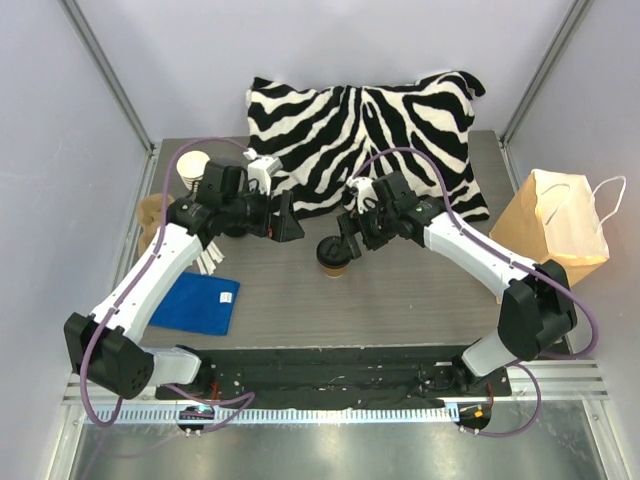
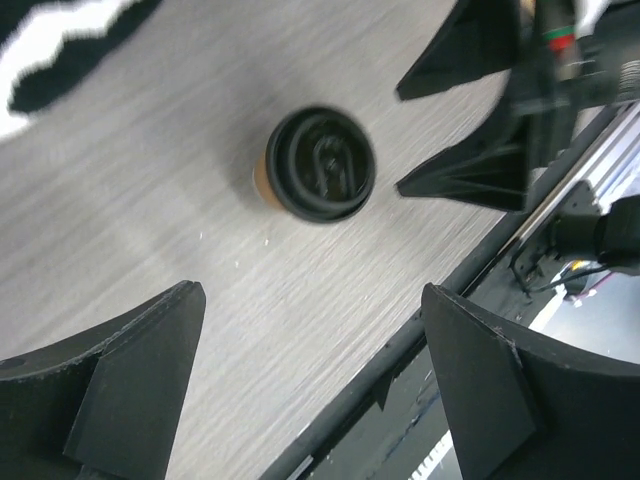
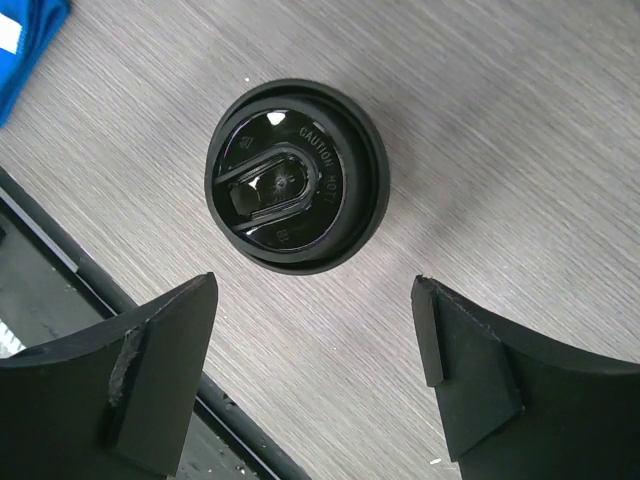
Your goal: Pack the takeout coffee
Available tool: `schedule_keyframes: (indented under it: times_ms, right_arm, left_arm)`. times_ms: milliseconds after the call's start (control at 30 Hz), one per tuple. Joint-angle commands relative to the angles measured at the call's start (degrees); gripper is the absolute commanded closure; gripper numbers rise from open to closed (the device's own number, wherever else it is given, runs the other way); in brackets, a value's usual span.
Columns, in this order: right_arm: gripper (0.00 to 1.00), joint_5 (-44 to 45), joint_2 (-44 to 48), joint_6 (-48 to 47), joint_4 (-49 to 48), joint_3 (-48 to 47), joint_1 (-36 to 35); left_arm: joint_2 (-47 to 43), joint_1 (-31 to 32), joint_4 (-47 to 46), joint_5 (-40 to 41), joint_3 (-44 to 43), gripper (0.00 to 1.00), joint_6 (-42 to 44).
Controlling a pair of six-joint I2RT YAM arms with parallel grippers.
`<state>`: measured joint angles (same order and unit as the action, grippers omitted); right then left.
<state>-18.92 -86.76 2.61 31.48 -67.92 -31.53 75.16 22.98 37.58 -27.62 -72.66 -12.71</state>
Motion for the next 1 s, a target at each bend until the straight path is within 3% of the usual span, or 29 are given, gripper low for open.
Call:
schedule_keyframes:
  times_ms: [0, 200, 400, 633, 967]
  right_arm:
    - [0.12, 3.0, 0.3, -1.0, -2.3, 0.7, -2.6]
    - [0.11, 2.0, -4.2, -2.3, -2.8, -0.5, -3.8]
    - [0.1, 0.5, -9.6, -3.7, -3.0, -4.8, -4.6]
    - [0.11, -2.9, -15.8, -3.6, -5.4, -10.7, -5.9]
    - [0.11, -5.1, -27.8, -3.1, -9.7, -20.7, -8.6]
  left_arm:
    - [0.0, -0.1, -1.2, 0.2, 3.0, 0.07, 0.8]
    - [0.4, -2.1, -2.5, -0.5, 2.6, 0.07, -0.7]
    - [1.2, -13.5, -3.4, -6.5, -0.9, 0.06, -5.0]
    - [-0.8, -24.5, -10.3, -12.7, 3.1, 0.06, -13.1]
    - [-1.4, -27.2, -8.3, -13.5, 4.1, 0.06, -11.4]
